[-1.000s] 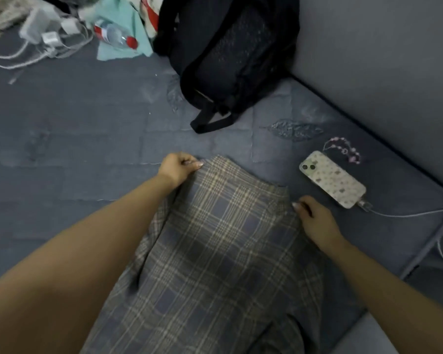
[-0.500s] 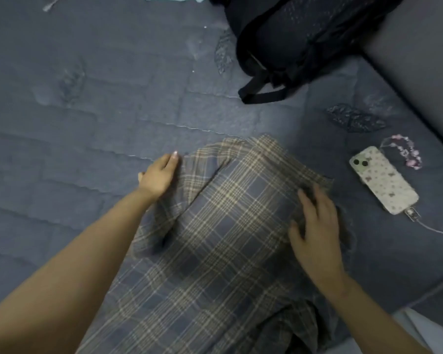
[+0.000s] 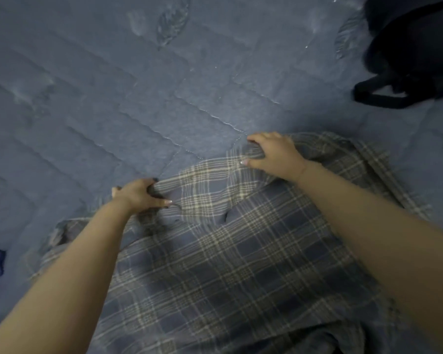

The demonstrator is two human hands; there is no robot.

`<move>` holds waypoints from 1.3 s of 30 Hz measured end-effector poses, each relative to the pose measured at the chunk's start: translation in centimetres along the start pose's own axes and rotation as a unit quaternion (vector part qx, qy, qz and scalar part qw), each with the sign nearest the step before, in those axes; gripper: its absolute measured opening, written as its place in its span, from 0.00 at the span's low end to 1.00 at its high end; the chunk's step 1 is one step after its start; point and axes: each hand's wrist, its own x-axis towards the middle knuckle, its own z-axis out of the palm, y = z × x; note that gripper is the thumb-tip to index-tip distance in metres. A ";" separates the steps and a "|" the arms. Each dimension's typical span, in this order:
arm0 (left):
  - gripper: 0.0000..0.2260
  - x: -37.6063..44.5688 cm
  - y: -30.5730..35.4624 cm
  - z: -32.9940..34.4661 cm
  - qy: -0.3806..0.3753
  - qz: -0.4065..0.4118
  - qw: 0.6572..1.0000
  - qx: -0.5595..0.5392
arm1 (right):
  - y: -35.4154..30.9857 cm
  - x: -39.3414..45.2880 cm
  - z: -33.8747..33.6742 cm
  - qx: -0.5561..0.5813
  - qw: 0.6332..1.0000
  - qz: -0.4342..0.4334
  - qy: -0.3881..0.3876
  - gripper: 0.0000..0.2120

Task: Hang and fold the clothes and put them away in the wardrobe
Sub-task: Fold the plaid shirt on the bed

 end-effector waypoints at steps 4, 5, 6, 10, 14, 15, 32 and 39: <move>0.12 -1.2 -1.2 -0.3 0.146 0.097 0.980 -0.093 | -1.5 2.7 0.5 -0.023 0.996 0.001 -0.086 0.23; 0.09 -1.2 -0.9 -1.5 0.225 0.126 0.960 -0.106 | -1.7 3.1 0.4 -0.016 0.995 0.004 -0.098 0.20; 0.07 -1.0 -0.3 -3.2 0.301 0.147 0.935 -0.116 | -1.9 3.5 0.1 0.006 0.996 0.011 -0.086 0.16; 0.10 0.7 4.4 -12.0 0.477 0.218 0.848 -0.083 | -1.6 4.3 -3.3 0.096 0.983 0.070 0.137 0.06; 0.15 2.8 8.9 -15.1 0.515 0.265 0.815 -0.007 | -0.7 5.1 -5.8 0.026 0.951 0.128 0.281 0.09; 0.20 3.1 9.5 -14.5 0.490 0.262 0.832 0.009 | -0.5 5.1 -5.8 0.009 0.949 0.146 0.280 0.10; 0.22 -5.1 -8.7 9.6 0.324 0.047 0.945 0.013 | -7.9 2.1 6.7 -0.213 0.973 -0.003 -0.089 0.32; 0.22 -2.3 -16.4 5.7 0.250 -0.001 0.944 -0.213 | -13.3 -0.6 10.7 -0.175 0.979 -0.083 -0.070 0.30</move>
